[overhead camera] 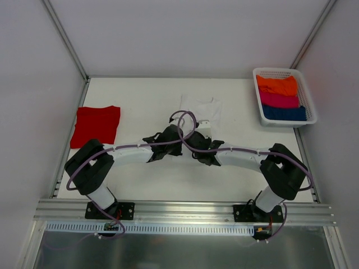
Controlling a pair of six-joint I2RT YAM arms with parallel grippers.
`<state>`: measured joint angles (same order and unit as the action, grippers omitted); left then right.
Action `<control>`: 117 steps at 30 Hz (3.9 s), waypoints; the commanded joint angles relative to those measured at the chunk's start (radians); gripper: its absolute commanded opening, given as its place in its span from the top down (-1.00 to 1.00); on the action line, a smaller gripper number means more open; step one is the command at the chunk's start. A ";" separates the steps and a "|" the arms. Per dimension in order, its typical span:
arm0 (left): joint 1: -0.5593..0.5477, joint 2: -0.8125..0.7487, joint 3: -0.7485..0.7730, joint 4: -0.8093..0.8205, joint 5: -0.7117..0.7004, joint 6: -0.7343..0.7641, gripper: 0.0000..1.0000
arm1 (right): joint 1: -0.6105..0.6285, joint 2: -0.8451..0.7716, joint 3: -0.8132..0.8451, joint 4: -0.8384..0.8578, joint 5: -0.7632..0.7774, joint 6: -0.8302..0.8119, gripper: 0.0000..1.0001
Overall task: Fold and stack the t-shirts
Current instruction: Fold the folded rectangular tshirt in 1/3 of the way, then grab one side of the 2/3 rectangular tshirt with both arms
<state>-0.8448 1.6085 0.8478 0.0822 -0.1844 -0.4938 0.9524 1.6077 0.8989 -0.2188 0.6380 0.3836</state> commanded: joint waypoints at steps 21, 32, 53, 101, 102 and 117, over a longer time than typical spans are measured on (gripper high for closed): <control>-0.008 -0.032 -0.130 0.122 0.031 -0.046 1.00 | -0.098 0.244 0.284 0.003 -0.020 -0.109 0.99; -0.008 -0.047 -0.171 0.129 0.025 -0.057 1.00 | -0.158 0.267 0.350 -0.005 -0.026 -0.161 0.99; -0.008 -0.163 -0.312 0.131 0.023 -0.104 1.00 | -0.365 0.417 0.787 -0.083 0.026 -0.371 0.99; 0.091 -0.381 -0.496 0.416 0.178 -0.029 -0.98 | -0.228 -0.569 -0.379 0.081 -0.331 0.073 -0.71; 0.099 -0.372 -0.518 0.504 0.212 -0.041 -0.98 | -0.222 -0.589 -0.387 0.072 -0.324 0.090 -0.70; 0.171 -0.165 -0.564 0.754 0.312 -0.029 -0.98 | -0.109 -0.491 -0.428 0.147 -0.253 0.196 -0.71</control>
<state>-0.6899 1.4059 0.2752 0.8005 0.0971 -0.5240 0.8173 1.0775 0.4625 -0.1295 0.3588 0.5381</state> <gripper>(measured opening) 0.990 0.856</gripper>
